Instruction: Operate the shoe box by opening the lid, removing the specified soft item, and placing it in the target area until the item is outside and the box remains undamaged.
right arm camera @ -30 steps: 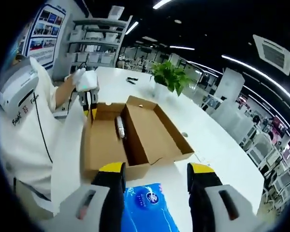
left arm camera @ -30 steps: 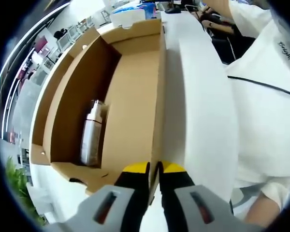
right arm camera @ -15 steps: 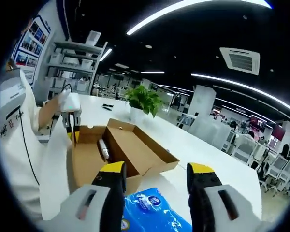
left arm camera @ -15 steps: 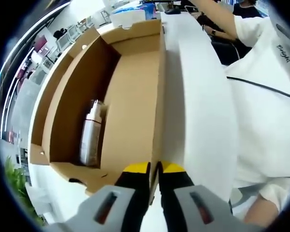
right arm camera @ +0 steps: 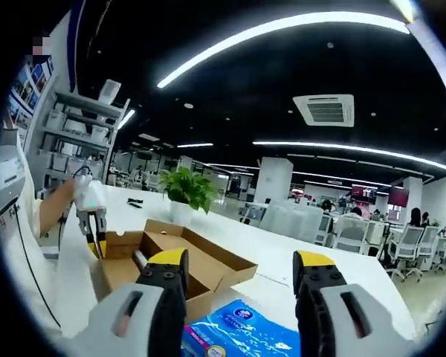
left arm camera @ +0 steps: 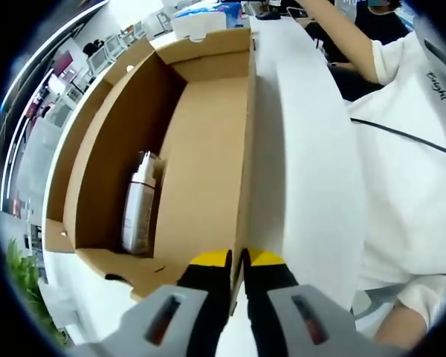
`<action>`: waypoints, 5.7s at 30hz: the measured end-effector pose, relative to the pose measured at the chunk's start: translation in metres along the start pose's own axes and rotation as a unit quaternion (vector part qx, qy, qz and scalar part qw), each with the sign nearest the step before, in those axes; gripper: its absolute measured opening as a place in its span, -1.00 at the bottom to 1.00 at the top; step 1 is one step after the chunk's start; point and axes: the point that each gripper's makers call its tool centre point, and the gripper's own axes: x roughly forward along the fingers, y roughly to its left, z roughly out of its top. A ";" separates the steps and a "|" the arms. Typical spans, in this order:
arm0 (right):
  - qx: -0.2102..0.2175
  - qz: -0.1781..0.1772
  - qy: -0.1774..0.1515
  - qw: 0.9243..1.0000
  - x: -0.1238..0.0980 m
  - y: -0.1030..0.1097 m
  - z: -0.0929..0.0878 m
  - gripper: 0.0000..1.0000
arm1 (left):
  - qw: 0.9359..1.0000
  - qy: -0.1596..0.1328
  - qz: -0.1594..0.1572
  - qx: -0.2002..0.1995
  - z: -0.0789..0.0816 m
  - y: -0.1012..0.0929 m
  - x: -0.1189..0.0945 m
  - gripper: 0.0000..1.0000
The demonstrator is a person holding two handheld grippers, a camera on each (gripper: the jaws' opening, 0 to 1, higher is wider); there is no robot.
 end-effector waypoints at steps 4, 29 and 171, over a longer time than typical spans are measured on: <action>0.020 0.015 -0.015 1.000 0.000 0.007 0.007 0.13 | 1.000 -0.002 0.003 0.001 0.000 0.000 0.000 -0.87; 0.001 -0.068 -0.005 0.998 -0.001 0.017 -0.001 0.03 | 1.000 0.000 0.006 0.001 0.001 0.000 0.000 -0.87; -0.099 0.245 0.138 0.955 0.110 0.225 -0.062 -0.32 | 1.000 -0.005 0.008 0.009 0.001 -0.002 -0.001 -0.87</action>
